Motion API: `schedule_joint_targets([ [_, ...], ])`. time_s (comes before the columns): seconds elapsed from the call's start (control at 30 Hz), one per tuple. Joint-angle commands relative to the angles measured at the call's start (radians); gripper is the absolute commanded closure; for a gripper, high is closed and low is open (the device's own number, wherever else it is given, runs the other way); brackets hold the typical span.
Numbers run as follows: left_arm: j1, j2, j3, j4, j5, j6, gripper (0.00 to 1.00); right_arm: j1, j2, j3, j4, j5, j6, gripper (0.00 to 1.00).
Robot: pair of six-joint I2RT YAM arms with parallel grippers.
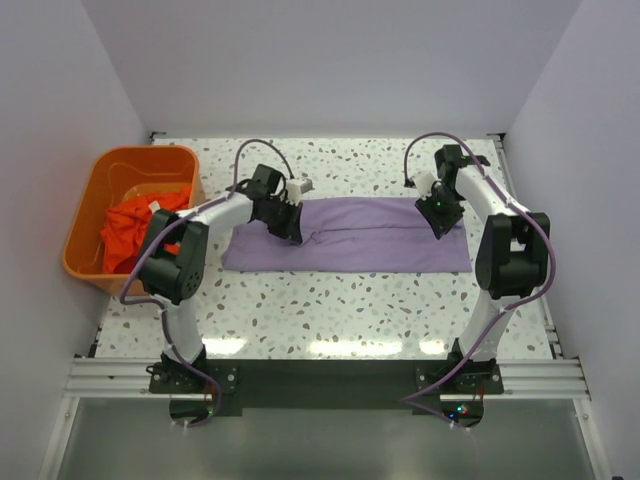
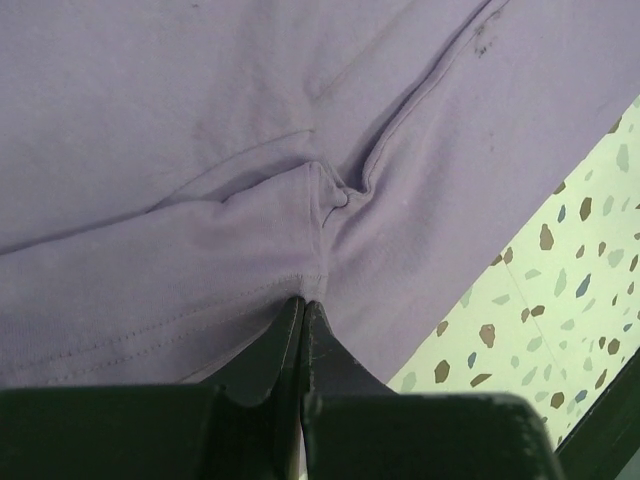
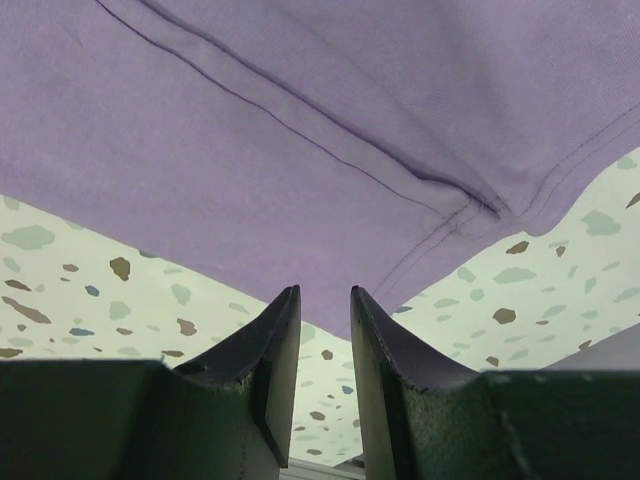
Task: Fold and stack the t-shirts
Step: Fold the tshirt
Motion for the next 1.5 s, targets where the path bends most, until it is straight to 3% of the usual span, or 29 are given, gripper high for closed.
schedule_joint_targets([
  [0.0, -0.016, 0.014, 0.035, 0.039, 0.031, -0.01, 1.0, 0.002, -0.01, 0.033, -0.014, 0.006, 0.002, 0.69],
  [0.33, -0.039, 0.016, 0.012, 0.086, 0.068, -0.024, 0.99, 0.003, -0.004, 0.039, -0.018, -0.003, 0.019, 0.69],
  [0.37, -0.039, 0.014, 0.012, 0.097, 0.07, -0.028, 0.96, 0.008, -0.004, 0.04, -0.016, -0.003, 0.022, 0.69],
  [0.4, -0.039, 0.014, 0.024, 0.1, 0.085, -0.03, 0.83, 0.011, -0.006, 0.04, -0.018, -0.005, 0.023, 0.69],
  [0.43, -0.039, 0.013, 0.038, 0.09, 0.088, -0.027, 0.79, 0.012, -0.007, 0.042, -0.018, -0.009, 0.026, 0.69],
  [0.57, -0.025, -0.073, 0.023, 0.073, 0.123, 0.03, 0.71, 0.035, -0.023, 0.057, -0.025, -0.042, 0.032, 0.69],
  [0.77, 0.128, -0.161, 0.018, -0.047, 0.205, 0.123, 0.66, 0.08, -0.043, 0.077, -0.034, -0.098, 0.046, 0.69],
  [0.93, 0.198, -0.135, 0.017, -0.125, 0.111, 0.165, 0.68, 0.129, -0.02, 0.071, -0.018, -0.097, 0.045, 0.7],
  [1.23, 0.195, -0.046, -0.001, -0.13, -0.064, 0.102, 0.71, 0.141, 0.121, 0.088, 0.071, 0.032, 0.028, 0.74],
  [1.47, 0.176, 0.049, 0.04, -0.145, -0.22, 0.108, 0.69, 0.149, 0.148, -0.028, 0.116, 0.086, -0.024, 0.76],
])
